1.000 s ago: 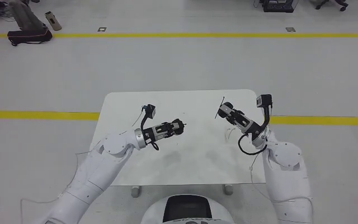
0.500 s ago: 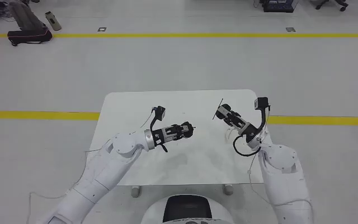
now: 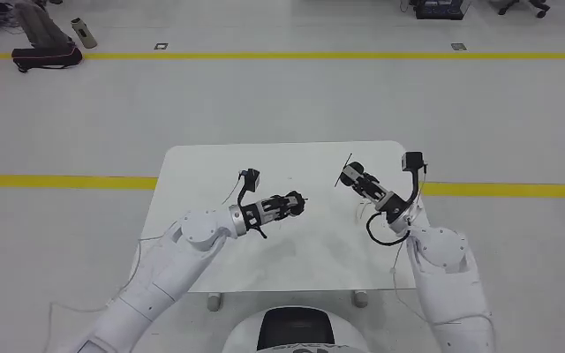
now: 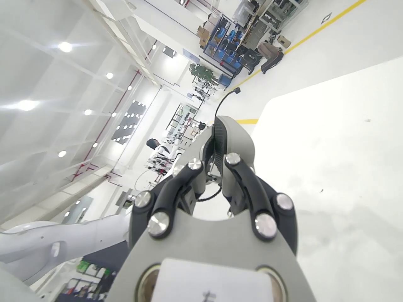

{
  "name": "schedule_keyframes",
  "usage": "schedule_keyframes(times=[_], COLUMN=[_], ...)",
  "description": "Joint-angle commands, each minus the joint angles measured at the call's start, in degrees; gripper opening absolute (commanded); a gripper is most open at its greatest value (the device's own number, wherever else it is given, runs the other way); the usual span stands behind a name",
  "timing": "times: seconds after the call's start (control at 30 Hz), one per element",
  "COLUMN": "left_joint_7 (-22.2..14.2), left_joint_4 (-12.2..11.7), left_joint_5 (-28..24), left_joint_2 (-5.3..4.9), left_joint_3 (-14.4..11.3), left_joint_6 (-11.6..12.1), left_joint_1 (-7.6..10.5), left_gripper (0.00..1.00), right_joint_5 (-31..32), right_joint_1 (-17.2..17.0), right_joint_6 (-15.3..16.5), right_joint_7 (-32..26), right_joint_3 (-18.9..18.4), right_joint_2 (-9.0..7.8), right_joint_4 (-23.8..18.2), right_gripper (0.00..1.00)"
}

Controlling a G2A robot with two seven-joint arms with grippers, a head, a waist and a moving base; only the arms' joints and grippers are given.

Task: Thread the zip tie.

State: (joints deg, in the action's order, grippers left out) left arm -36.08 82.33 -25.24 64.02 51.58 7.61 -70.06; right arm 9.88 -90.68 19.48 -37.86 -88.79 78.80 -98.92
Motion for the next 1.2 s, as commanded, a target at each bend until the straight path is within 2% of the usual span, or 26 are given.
schedule_keyframes(times=[0.0,0.2,0.47,0.77,0.9,1.17], left_joint_7=[1.17,1.69,1.62,2.54,2.83,3.19], left_joint_4=[-0.11,-0.16,-0.27,-0.02,0.32,1.65], left_joint_5=[-2.19,-4.67,-4.88,-4.8,-4.83,-4.3], left_joint_2=[0.19,0.34,0.56,0.63,0.68,0.63], left_joint_3=[0.05,0.52,0.26,0.09,0.11,0.44], left_joint_6=[-0.1,-0.39,-0.69,-1.1,-1.56,-3.36], left_joint_1=[-0.42,-0.85,-0.41,-0.65,-0.74,-0.72], left_gripper=[0.0,0.0,0.0,0.0,0.0,0.0], right_joint_5=[1.64,4.65,1.87,3.3,6.01,5.35], right_joint_1=[-0.35,-1.02,-0.56,-0.47,-0.16,0.56], right_joint_6=[0.0,0.0,0.0,0.0,0.0,0.0], right_joint_7=[2.5,6.81,11.52,12.56,15.28,18.64], right_joint_3=[1.13,4.51,7.81,8.01,9.41,12.23], right_joint_2=[-0.12,-1.09,-2.74,-2.79,-2.86,-3.21], right_joint_4=[0.54,1.7,3.04,2.79,3.12,4.77], right_gripper=[0.0,0.0,0.0,0.0,0.0,0.0])
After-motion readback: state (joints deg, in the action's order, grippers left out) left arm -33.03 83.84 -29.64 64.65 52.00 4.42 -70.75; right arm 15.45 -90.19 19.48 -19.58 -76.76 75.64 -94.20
